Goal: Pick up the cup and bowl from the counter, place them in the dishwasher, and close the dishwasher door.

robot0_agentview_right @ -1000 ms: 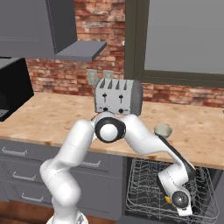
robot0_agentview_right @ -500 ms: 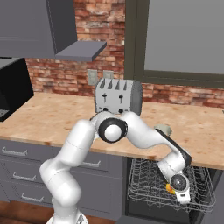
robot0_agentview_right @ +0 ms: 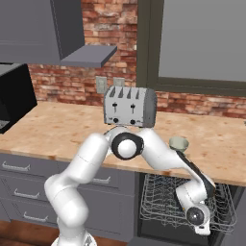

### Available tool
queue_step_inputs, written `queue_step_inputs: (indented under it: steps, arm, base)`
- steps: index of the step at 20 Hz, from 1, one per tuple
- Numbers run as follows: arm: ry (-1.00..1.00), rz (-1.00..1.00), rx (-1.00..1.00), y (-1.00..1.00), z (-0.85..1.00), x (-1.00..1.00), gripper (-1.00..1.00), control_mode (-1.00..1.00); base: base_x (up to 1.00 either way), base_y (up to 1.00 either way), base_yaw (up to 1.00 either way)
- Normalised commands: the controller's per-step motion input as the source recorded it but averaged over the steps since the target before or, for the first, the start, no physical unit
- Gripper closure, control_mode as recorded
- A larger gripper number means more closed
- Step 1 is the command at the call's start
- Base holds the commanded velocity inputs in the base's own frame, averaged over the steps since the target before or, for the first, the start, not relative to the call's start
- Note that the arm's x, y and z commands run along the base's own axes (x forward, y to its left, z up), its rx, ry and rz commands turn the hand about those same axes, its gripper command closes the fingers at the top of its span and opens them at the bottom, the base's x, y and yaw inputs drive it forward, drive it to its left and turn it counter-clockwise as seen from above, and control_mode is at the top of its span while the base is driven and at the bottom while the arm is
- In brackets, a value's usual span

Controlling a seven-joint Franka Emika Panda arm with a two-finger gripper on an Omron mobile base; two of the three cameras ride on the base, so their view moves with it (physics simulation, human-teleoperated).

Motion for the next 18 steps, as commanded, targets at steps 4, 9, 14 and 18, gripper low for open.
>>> queue_step_inputs:
  steps: [4,9,14,18]
  arm:
    - [-0.17,0.01,-0.04,-0.14,-0.26,-0.62,-1.0,-1.0]
    - [-0.14,0.02,0.0,-0.05,0.28,-0.04,-1.0,-1.0]
    - [-0.13,0.05,0.01,-0.07,0.82,-0.03,-1.0,-1.0]
    - [-0.04,0.15,0.01,-0.05,0.53,-0.01,-1.0,-1.0]
  base:
    - [0.0,0.0,0.0]
    - [0.0,0.0,0.0]
    - [0.0,0.0,0.0]
    - [0.0,0.0,0.0]
